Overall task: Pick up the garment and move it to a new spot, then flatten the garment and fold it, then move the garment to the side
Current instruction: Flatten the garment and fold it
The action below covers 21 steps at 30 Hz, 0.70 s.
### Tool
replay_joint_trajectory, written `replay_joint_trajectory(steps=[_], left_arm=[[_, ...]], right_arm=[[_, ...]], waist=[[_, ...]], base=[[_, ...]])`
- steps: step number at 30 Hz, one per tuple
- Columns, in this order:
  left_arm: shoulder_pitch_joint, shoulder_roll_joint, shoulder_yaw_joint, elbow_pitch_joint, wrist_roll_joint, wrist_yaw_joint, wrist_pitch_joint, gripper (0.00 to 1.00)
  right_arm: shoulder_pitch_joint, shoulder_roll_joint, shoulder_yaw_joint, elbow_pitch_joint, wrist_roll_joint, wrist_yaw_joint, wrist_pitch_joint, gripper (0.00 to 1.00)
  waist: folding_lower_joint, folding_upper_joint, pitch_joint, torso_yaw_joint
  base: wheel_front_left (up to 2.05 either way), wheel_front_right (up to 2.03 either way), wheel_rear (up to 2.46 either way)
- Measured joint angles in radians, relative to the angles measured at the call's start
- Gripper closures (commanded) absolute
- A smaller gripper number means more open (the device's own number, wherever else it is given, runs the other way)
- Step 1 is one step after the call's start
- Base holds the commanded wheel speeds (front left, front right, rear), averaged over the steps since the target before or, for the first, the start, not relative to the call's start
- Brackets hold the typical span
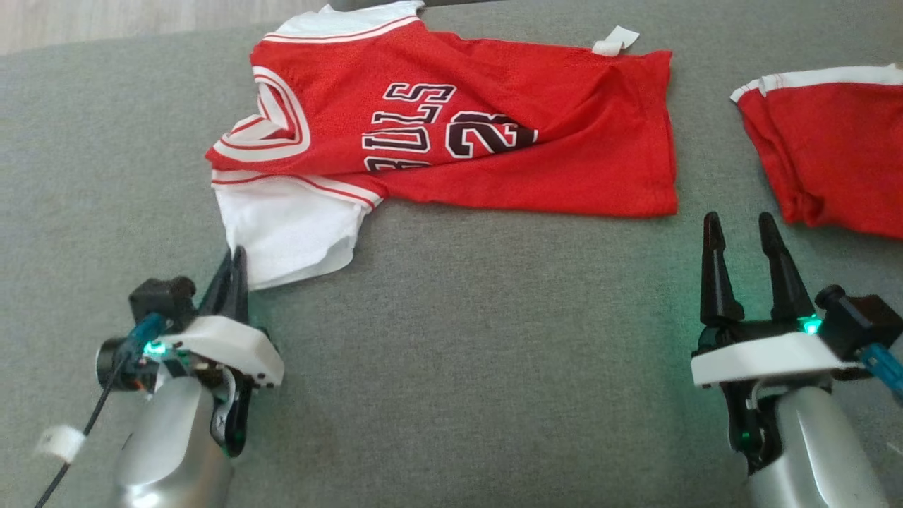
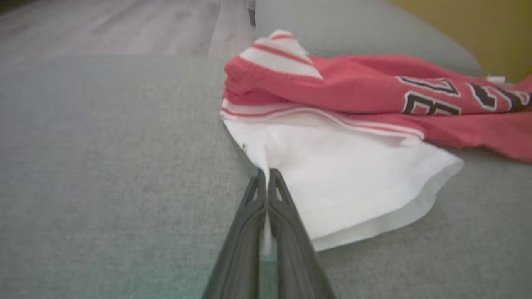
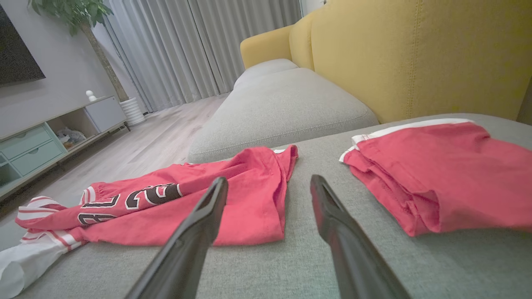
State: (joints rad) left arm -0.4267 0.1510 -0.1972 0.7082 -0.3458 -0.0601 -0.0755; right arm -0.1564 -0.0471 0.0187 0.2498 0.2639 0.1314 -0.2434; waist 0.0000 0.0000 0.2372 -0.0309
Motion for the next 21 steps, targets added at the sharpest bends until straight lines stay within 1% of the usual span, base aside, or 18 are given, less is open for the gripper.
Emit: replay_joint_trajectory(steps=[3, 5, 8, 12, 16, 18, 20, 21], left_arm=[[0.005, -0.001, 0.004, -0.049, 0.0, 0.009, -0.077, 1.0], [0.004, -0.002, 0.005, -0.089, 0.0, 0.009, -0.115, 1.0], [0.004, -0.004, 0.005, -0.14, 0.001, 0.007, -0.147, 1.0], [0.005, -0.005, 0.003, -0.18, 0.008, 0.009, -0.164, 1.0], [0.005, -0.005, 0.0, -0.203, 0.013, 0.008, -0.165, 1.0], [0.008, -0.005, -0.001, -0.213, 0.013, 0.008, -0.169, 1.0], [0.011, -0.006, -0.004, -0.224, 0.013, 0.007, -0.173, 1.0], [0.013, -0.007, -0.006, -0.228, 0.013, 0.007, -0.173, 1.0]], right_arm=[[-0.02, 0.0, -0.004, 0.014, -0.005, 0.0, 0.009, 0.0], [-0.038, 0.0, -0.01, 0.036, -0.006, 0.0, 0.038, 0.0], [-0.075, 0.0, -0.038, 0.107, 0.039, 0.0, 0.1, 0.0], [-0.128, 0.0, -0.07, 0.212, 0.024, 0.0, 0.148, 0.0], [-0.2, 0.0, -0.079, 0.319, 0.029, 0.0, 0.156, 0.0], [-0.233, -0.001, -0.078, 0.376, 0.053, 0.0, 0.158, 0.0], [-0.267, -0.002, -0.07, 0.444, 0.114, 0.0, 0.165, 0.0], [-0.281, -0.002, -0.065, 0.476, 0.112, 0.0, 0.164, 0.0]], waist=[[0.0, 0.0, -0.006, 0.011], [0.0, 0.0, -0.008, 0.021], [0.0, 0.0, -0.009, 0.038], [0.0, 0.0, -0.005, 0.062], [0.0, 0.0, 0.0, 0.079], [0.0, 0.0, 0.002, 0.084], [0.0, 0.0, 0.007, 0.089], [0.0, 0.0, 0.008, 0.09]], base=[[0.0, 0.0, 0.0], [0.0, 0.0, 0.0], [0.0, 0.0, 0.0], [0.0, 0.0, 0.0], [0.0, 0.0, 0.0], [0.0, 0.0, 0.0], [0.0, 0.0, 0.0], [0.0, 0.0, 0.0]])
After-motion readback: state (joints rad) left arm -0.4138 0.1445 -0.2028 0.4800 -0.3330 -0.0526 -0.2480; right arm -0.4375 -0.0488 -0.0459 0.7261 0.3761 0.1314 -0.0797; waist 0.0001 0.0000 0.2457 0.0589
